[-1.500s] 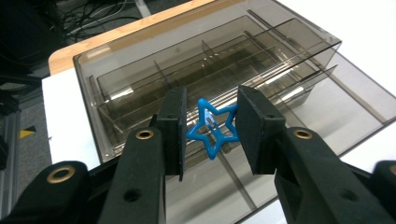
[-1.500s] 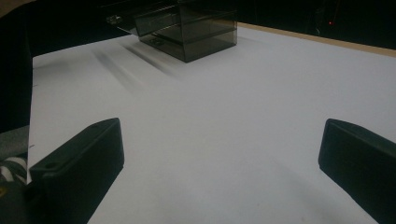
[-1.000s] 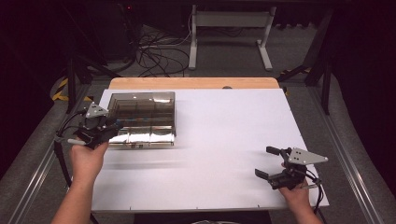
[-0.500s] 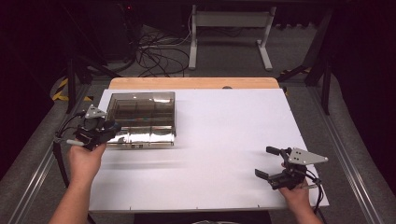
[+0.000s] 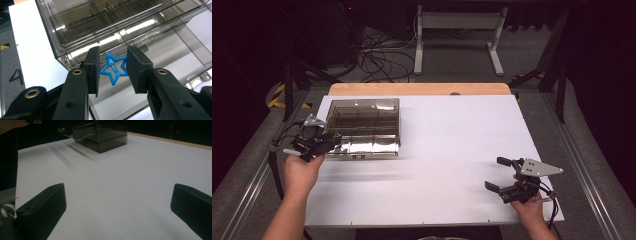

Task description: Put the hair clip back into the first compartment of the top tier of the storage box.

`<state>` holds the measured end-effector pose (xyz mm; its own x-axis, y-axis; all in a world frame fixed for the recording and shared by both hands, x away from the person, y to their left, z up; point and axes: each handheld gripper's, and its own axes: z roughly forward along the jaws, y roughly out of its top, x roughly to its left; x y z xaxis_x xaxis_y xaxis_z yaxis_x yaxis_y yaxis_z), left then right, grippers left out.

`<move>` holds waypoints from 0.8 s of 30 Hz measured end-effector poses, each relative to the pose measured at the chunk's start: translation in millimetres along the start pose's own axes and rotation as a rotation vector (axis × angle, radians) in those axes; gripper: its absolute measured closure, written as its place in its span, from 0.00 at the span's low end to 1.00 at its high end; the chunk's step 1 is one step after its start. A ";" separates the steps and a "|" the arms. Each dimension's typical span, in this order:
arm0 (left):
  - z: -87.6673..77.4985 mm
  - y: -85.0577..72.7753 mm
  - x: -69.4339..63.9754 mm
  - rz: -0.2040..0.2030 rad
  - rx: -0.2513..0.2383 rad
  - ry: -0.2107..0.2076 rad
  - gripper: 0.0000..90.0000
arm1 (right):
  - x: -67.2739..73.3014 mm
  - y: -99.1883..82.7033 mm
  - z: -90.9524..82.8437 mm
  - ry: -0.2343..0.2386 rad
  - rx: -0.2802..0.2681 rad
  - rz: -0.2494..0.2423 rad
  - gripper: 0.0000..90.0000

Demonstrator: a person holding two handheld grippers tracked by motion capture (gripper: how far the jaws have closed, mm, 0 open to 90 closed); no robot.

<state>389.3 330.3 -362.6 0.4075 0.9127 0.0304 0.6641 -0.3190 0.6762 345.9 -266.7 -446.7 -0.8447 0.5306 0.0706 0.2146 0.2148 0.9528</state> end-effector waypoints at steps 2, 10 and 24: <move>1.5 -0.4 0.0 -0.007 0.008 -0.006 0.72 | 0.0 0.0 -0.1 0.000 0.000 0.001 0.01; 4.3 -1.0 0.9 -0.006 0.039 -0.020 0.71 | 0.0 0.0 0.0 0.002 0.000 0.000 0.01; 8.5 -1.3 -0.3 -0.001 0.081 -0.024 0.71 | 0.0 0.0 0.1 0.002 0.001 0.000 0.01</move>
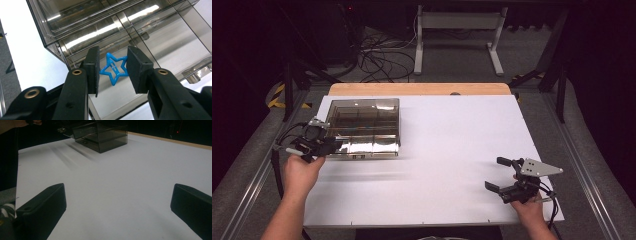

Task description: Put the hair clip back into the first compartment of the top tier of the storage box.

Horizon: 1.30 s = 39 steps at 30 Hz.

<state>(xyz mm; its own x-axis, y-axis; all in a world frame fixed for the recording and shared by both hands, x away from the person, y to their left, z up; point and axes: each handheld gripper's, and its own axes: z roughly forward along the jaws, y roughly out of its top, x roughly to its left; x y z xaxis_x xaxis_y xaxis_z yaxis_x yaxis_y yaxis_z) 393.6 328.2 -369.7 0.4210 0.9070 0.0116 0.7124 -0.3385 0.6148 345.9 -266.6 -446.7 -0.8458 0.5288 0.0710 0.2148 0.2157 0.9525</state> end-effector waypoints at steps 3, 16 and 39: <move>0.4 0.1 -0.4 -0.002 0.002 0.002 0.71 | 0.0 0.0 0.0 0.000 0.000 0.000 0.01; 1.3 0.4 -0.8 0.006 0.024 0.007 0.69 | 0.0 0.0 0.1 0.001 0.000 0.000 0.01; -15.6 7.0 -13.1 0.026 -0.064 0.016 0.47 | -0.3 0.0 0.4 -0.001 0.001 0.000 0.01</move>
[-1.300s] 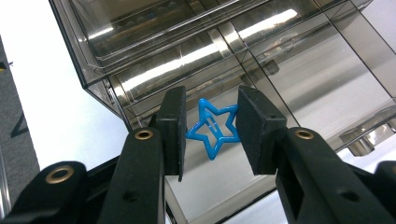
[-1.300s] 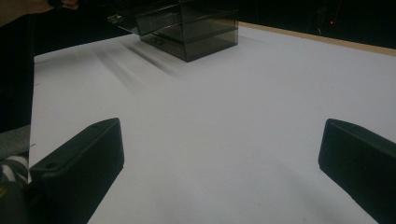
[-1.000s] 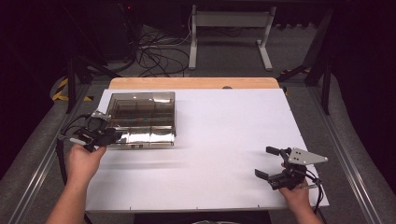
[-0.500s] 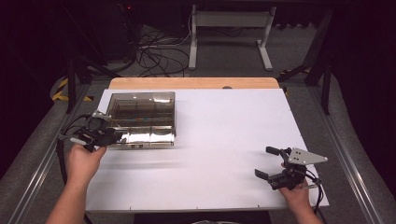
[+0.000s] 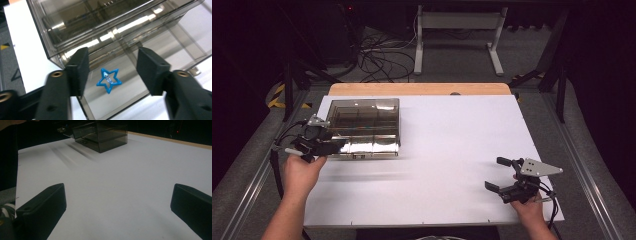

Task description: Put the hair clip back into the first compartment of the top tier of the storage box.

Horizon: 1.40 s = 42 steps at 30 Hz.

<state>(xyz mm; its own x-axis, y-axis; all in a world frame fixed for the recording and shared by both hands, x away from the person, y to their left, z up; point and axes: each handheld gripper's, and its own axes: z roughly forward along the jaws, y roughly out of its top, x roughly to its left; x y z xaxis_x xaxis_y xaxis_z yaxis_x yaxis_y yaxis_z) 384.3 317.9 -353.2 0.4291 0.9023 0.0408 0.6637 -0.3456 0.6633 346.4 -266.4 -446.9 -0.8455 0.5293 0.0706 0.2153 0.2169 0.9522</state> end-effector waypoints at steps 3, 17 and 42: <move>-4.6 2.6 -4.1 0.006 -0.023 -0.011 0.37 | -0.1 0.1 0.1 0.000 -0.001 0.001 0.01; -22.8 6.6 -22.6 0.031 -0.120 -0.046 0.24 | 0.4 -0.2 -0.3 0.001 0.002 -0.002 0.01; -40.9 -38.3 -59.9 0.070 -0.353 -0.209 0.04 | 0.8 -0.1 -0.5 0.006 0.000 -0.004 0.01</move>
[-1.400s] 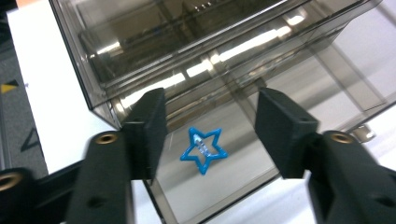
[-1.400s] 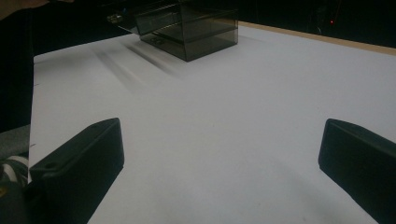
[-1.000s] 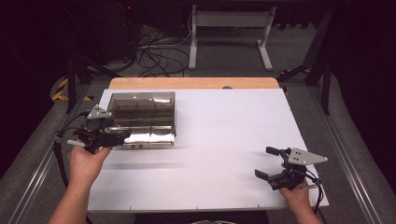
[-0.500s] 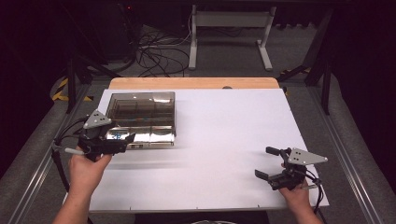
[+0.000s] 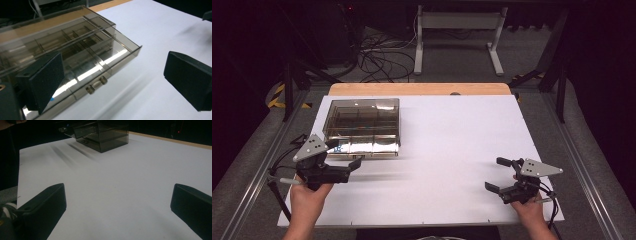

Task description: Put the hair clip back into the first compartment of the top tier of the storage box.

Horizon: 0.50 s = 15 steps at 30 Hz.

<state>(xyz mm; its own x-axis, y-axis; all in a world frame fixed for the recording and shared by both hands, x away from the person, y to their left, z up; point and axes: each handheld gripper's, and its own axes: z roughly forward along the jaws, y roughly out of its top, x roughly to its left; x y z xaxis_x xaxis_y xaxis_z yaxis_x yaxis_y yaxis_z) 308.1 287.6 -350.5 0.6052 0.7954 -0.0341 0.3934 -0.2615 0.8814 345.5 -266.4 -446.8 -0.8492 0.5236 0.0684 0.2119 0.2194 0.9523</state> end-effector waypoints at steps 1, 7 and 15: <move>0.0 -3.8 -1.7 0.005 0.000 0.002 0.04 | 0.0 0.0 0.0 0.000 0.000 0.000 0.01; 3.1 -26.6 -5.2 -0.007 -0.018 -0.024 0.05 | 0.1 0.0 0.0 0.001 -0.001 0.000 0.01; 9.5 -57.4 -9.1 -0.002 -0.026 -0.029 0.06 | 0.2 -0.1 0.4 0.002 0.000 -0.001 0.01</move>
<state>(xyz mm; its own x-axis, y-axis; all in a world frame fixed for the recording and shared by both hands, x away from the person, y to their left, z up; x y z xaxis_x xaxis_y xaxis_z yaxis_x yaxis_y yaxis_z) 286.6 290.2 -405.3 0.6247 0.7793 -0.0490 0.3763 -0.2455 0.8934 345.5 -266.1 -447.0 -0.8504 0.5217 0.0678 0.2108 0.2199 0.9525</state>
